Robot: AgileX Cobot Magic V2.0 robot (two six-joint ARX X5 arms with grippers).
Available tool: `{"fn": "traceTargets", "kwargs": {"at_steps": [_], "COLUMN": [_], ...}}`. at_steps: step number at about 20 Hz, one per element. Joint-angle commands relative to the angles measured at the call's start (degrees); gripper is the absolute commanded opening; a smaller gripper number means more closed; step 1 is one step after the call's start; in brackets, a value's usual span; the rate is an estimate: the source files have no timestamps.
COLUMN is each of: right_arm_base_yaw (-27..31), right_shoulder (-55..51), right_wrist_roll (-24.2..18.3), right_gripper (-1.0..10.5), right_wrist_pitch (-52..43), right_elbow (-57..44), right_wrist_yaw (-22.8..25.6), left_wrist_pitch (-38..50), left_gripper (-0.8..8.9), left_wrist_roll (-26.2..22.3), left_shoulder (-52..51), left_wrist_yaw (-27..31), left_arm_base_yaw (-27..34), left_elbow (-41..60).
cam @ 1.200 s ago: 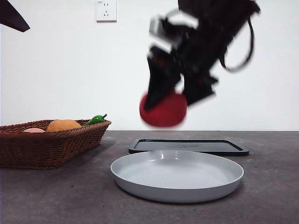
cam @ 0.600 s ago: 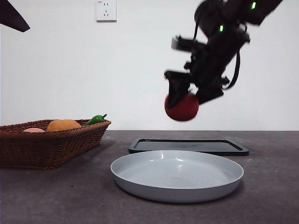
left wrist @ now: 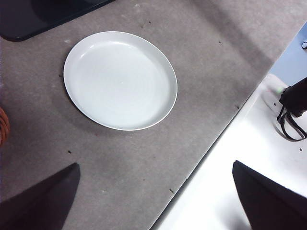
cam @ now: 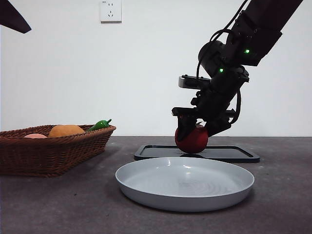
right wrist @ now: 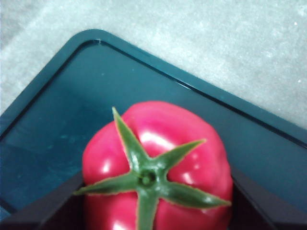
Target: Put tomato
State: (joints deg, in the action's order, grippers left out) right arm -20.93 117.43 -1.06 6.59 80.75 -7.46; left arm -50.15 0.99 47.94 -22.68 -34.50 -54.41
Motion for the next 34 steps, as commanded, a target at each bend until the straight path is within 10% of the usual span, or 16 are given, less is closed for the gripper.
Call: {"fn": "traceTargets", "kwargs": {"at_steps": [1,9,34], "right_arm_base_yaw": [-0.22,-0.31,-5.79], "right_shoulder": [1.73,1.11,-52.94], "right_wrist_roll": [0.59,1.09,2.05], "right_gripper": [1.3,5.3,5.3], "right_wrist_pitch": [0.11,1.51,49.22], "right_elbow": [1.42,1.44,1.05], "right_wrist_yaw": [-0.09,-1.53,-7.69], "left_wrist_pitch": [0.42,0.37,0.46], "left_gripper": [4.96,4.96,4.96], "left_wrist_roll": [0.15,0.15,-0.09], "left_shoulder": [0.31,0.31,0.31], "left_wrist_yaw": [-0.24,-0.24,-0.22], "left_arm_base_yaw": [-0.17,-0.17,-0.17], "left_elbow": [-1.25,-1.25,-1.25]}}
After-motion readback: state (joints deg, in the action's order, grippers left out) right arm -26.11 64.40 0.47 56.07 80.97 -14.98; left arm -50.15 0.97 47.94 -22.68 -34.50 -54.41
